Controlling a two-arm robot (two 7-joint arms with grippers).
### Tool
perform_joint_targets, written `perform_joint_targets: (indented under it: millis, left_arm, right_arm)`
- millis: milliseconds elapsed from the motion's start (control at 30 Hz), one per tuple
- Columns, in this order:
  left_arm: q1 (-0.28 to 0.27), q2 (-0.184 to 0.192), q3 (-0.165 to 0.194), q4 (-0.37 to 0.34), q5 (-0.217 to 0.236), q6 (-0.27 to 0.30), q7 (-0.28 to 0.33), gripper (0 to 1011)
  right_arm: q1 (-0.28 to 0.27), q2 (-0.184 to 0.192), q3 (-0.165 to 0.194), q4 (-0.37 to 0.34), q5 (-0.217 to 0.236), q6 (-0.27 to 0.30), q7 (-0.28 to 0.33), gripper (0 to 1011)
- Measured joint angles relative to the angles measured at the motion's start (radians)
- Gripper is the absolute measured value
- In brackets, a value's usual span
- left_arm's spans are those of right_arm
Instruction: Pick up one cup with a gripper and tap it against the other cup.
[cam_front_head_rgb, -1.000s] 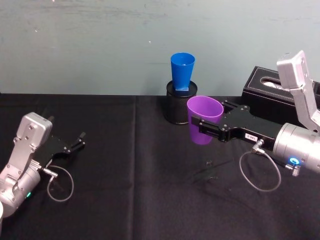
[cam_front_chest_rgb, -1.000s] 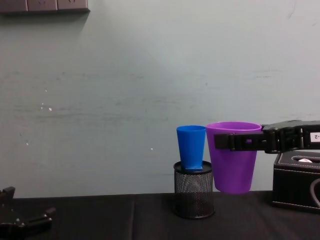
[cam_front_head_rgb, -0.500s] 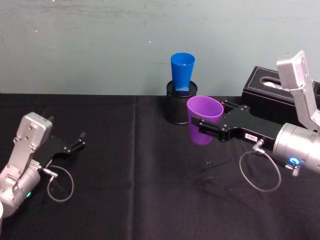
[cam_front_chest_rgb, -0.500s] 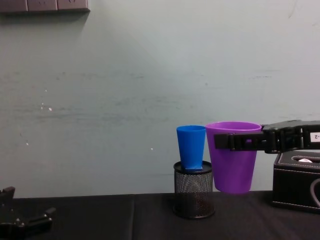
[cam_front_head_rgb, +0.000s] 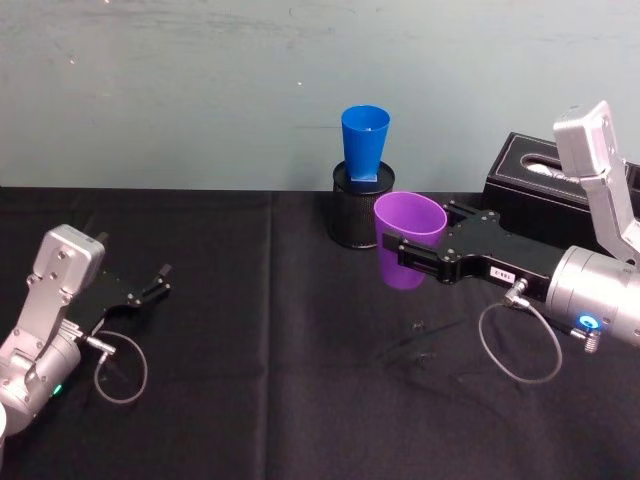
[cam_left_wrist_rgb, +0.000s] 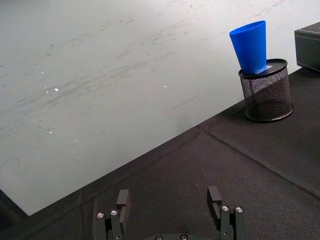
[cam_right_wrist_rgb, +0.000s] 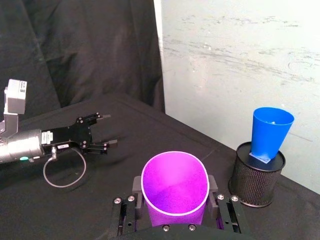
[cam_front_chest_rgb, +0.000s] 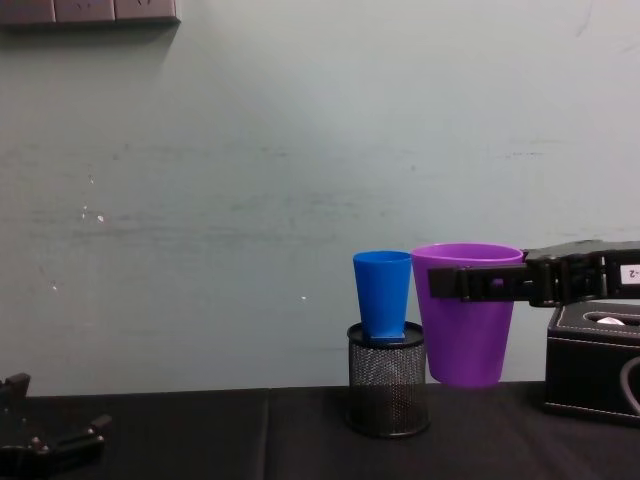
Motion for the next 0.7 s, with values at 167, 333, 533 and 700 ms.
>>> perform_joint_targets:
  millis: [167,333,533,700]
  left_arm:
    - [0.0,0.0,0.0,0.0,0.0,0.0,0.0,1011]
    - [0.0,0.0,0.0,0.0,0.0,0.0,0.0,1011]
    - [0.0,0.0,0.0,0.0,0.0,0.0,0.0,1011]
    - [0.0,0.0,0.0,0.0,0.0,0.0,0.0,1011]
  right_arm:
    - [0.0,0.0,0.0,0.0,0.0,0.0,0.0,724]
    - [0.0,0.0,0.0,0.0,0.0,0.0,0.0,726]
    - [0.0,0.0,0.0,0.0,0.0,0.0,0.0,726]
    - [0.0,0.0,0.0,0.0,0.0,0.0,0.0,726]
